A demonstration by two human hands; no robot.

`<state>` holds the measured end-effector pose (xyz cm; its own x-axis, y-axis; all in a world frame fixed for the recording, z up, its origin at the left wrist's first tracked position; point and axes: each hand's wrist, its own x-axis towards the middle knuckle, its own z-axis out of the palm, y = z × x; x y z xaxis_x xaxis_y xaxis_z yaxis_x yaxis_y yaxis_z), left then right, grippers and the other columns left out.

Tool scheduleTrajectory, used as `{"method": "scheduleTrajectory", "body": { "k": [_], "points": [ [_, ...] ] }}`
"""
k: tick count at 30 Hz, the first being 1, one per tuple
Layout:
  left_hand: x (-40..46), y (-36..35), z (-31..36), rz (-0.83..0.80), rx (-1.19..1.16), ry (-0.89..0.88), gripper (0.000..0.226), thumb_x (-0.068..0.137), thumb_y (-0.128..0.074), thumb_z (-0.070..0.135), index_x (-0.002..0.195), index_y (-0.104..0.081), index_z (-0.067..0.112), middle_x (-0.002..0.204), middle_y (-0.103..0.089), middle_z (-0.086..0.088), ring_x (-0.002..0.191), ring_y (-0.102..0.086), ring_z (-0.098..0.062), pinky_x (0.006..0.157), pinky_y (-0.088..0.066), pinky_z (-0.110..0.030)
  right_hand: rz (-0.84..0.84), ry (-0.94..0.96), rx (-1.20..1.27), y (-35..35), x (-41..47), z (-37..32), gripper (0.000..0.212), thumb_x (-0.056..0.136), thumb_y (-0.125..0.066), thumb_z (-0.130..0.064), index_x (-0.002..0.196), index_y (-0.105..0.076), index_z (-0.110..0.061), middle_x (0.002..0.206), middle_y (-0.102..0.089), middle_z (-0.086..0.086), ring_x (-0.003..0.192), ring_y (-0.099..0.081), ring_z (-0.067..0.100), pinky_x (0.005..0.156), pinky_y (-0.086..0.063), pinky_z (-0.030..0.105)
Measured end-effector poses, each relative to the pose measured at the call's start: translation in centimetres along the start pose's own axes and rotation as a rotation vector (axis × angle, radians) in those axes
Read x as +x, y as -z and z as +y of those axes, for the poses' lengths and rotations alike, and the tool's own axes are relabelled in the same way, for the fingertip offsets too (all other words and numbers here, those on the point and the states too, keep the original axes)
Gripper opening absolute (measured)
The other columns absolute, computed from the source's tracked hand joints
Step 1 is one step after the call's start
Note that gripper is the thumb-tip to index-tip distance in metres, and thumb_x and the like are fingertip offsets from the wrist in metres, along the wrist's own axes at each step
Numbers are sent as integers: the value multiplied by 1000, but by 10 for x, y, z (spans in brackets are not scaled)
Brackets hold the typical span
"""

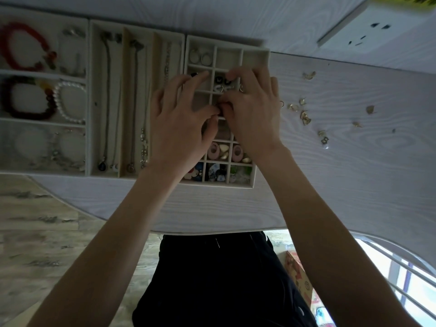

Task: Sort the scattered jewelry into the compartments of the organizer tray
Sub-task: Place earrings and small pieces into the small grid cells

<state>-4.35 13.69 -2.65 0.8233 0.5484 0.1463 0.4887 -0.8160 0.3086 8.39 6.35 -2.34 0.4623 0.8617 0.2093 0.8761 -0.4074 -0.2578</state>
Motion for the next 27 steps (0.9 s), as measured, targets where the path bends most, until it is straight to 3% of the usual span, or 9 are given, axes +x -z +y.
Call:
{"method": "scheduleTrajectory", "body": {
  "k": [7,10,13,20,27],
  "points": [
    [1,6,-3,69,4,43,18,91,-54,29,90,-69,20,137,-52,-3,126,-39,-27,99,-33,-41,31,-140,-60,7,-6,-4,5,66,-77,-14,69,-75,-17,104,-67,0,94,-56,26,75,-34,30],
    [1,7,-5,105,-17,88,16,90,-54,28,91,-67,19,132,-55,-4,123,-38,-25,95,-36,-40,31,-190,-56,11,-8,-4,1,66,-76,-19,67,-75,-20,108,-65,-2,99,-45,22,77,-29,29],
    [0,7,-5,116,-50,98,16,90,-54,28,92,-68,19,130,-57,-4,122,-34,-23,95,-36,-39,-31,-218,-66,12,-7,-7,3,67,-76,-24,65,-75,-22,113,-64,-3,102,-49,25,79,-31,31],
    [-4,5,-3,73,-66,108,18,91,-53,29,95,-68,20,131,-55,-5,123,-37,-26,97,-34,-37,-159,-265,-1,17,0,-9,6,69,-76,-25,73,-77,-21,125,-58,-3,112,-47,28,87,-31,34],
    [-8,4,-4,48,-77,109,18,89,-55,28,97,-68,19,132,-55,-5,124,-34,-25,98,-30,-35,-142,-271,-11,10,2,-11,5,68,-77,-29,71,-77,-25,127,-58,-4,111,-47,28,85,-33,35]
  ]
}}
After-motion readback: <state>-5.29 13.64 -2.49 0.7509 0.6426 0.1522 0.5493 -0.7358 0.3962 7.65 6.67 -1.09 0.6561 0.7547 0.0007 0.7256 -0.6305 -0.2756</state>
